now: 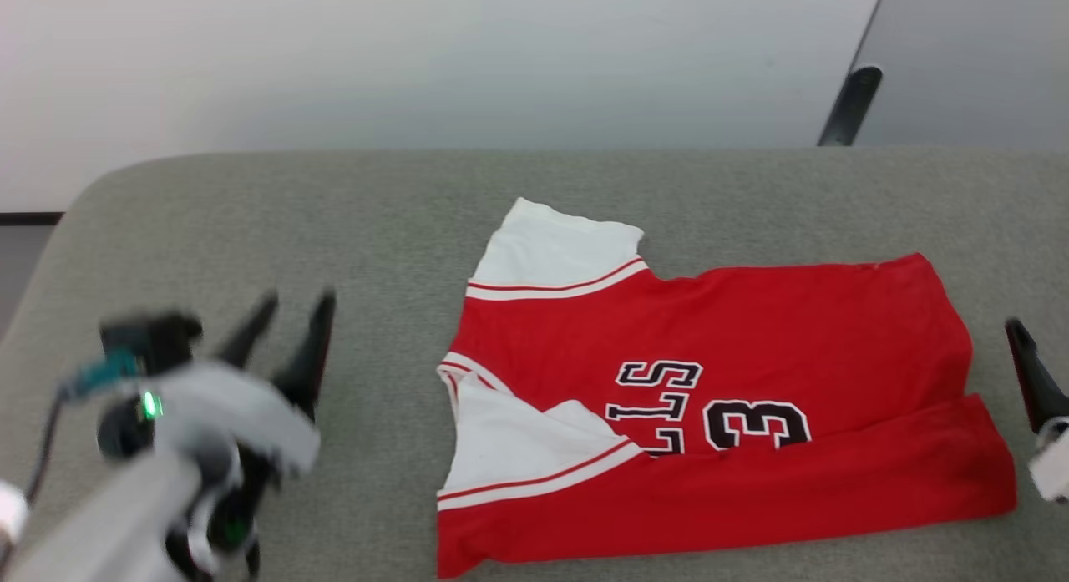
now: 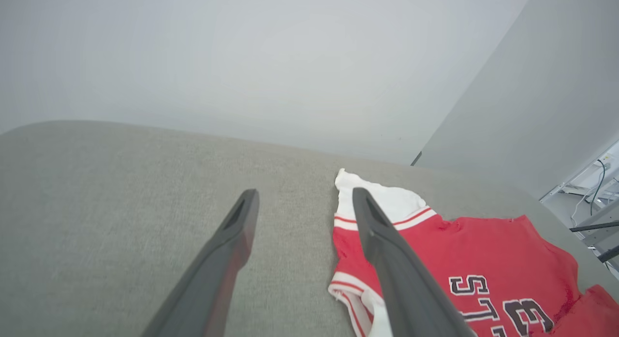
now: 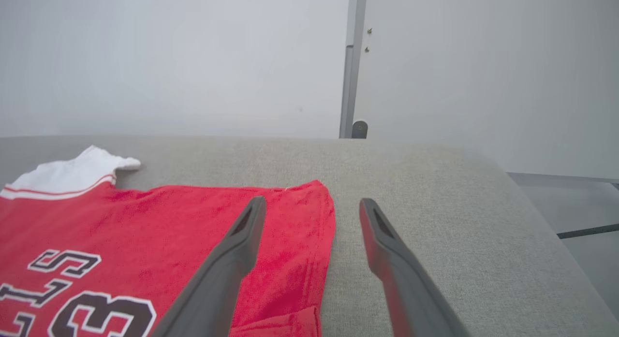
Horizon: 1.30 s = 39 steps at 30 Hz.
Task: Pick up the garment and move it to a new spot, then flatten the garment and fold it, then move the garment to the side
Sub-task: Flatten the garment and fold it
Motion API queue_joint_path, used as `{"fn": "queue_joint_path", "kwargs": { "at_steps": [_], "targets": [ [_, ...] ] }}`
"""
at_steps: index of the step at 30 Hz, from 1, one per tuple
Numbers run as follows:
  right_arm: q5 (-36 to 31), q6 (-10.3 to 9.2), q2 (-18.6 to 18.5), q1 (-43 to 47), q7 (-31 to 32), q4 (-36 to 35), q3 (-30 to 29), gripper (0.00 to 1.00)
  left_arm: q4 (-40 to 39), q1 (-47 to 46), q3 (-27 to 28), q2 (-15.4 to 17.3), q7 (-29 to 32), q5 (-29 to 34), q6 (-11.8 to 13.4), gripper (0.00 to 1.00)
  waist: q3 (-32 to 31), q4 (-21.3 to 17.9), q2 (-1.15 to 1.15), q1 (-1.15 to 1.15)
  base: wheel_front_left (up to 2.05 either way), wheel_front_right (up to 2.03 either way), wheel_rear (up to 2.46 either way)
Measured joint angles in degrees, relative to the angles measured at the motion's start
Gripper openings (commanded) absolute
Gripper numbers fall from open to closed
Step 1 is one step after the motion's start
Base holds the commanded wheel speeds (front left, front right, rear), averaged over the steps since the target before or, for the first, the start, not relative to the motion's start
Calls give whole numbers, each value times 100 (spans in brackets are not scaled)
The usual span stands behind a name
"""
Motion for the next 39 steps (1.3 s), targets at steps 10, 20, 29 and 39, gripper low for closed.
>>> {"fn": "queue_joint_path", "kwargs": {
  "at_steps": [10,20,29,39],
  "targets": [
    [-623,0,1114,-247,-325,-739,-120,100,1435,-2283,-205,-10,1085,531,-734,100,347,-542,0,0,0,0,0],
    [-628,0,1404,-570,-536,-692,220,100,3493,-3979,-697,-614,2692,581,-1579,100,980,-1292,0,-1,0,0,0],
    [-561,0,1489,-806,-638,-617,534,100,4378,-4462,-1144,-632,4462,260,-1752,100,1390,-1933,0,0,0,0,0],
    [-353,0,1625,-1084,-822,-482,848,100,4810,-4923,-1336,-352,4862,271,-1759,100,2036,-2373,0,-1,0,0,0]
  ]
}}
